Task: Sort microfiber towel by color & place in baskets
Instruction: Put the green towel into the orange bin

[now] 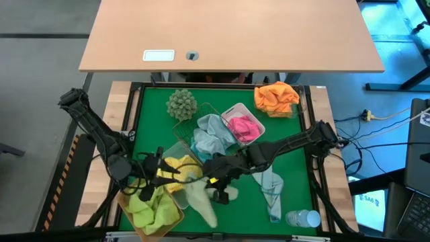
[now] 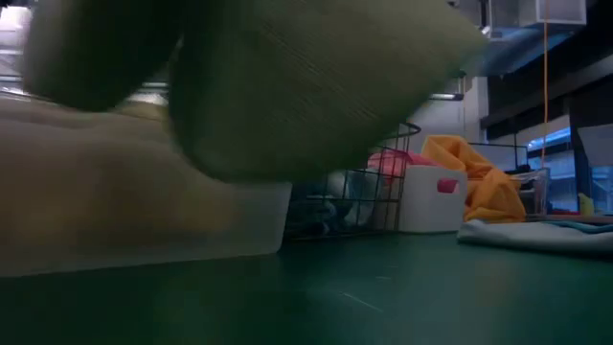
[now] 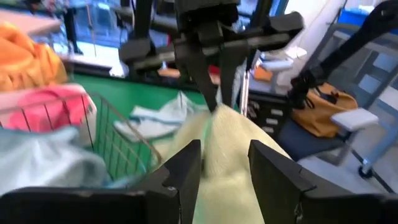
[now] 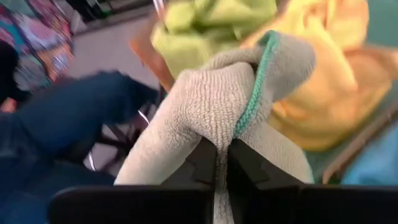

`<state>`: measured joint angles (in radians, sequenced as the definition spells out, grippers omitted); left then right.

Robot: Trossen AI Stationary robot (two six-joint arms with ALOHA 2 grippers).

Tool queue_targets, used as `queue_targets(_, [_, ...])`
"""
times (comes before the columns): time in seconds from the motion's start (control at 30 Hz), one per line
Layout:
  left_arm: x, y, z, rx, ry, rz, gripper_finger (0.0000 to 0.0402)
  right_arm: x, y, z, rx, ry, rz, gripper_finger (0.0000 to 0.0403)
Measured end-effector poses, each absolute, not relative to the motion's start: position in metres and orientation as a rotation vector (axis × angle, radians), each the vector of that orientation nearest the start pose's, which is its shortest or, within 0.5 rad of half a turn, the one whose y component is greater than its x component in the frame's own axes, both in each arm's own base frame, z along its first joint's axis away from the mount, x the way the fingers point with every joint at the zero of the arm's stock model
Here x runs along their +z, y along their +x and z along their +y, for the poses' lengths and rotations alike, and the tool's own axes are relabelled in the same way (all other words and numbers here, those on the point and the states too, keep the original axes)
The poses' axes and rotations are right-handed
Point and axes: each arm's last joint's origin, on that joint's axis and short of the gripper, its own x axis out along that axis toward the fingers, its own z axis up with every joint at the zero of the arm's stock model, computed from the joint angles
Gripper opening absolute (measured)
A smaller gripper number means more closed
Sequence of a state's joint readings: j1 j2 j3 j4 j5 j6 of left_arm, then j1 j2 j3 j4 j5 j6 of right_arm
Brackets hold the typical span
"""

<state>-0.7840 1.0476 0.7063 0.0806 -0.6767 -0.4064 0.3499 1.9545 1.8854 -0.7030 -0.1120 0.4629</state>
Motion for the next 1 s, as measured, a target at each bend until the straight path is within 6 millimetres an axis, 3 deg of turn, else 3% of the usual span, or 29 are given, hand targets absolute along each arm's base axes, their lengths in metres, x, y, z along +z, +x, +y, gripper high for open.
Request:
queue_targets(0.37, [0.277, 0.193, -0.139, -0.006, -0.163, 0.206, 0.013, 0.336, 0.422, 0.146, 0.302, 0.282, 0.674, 0.0012])
queue_targets(0.77, [0.264, 0.208, -0.145, -0.107, -0.168, 0.258, 0.0131, 0.338, 0.425, 0.144, 0.243, 0.227, 0.627, 0.0014])
queue_targets(1.0, [0.257, 0.212, -0.148, -0.124, -0.183, 0.292, 0.0171, 0.338, 0.424, 0.145, 0.254, 0.228, 0.628, 0.0015])
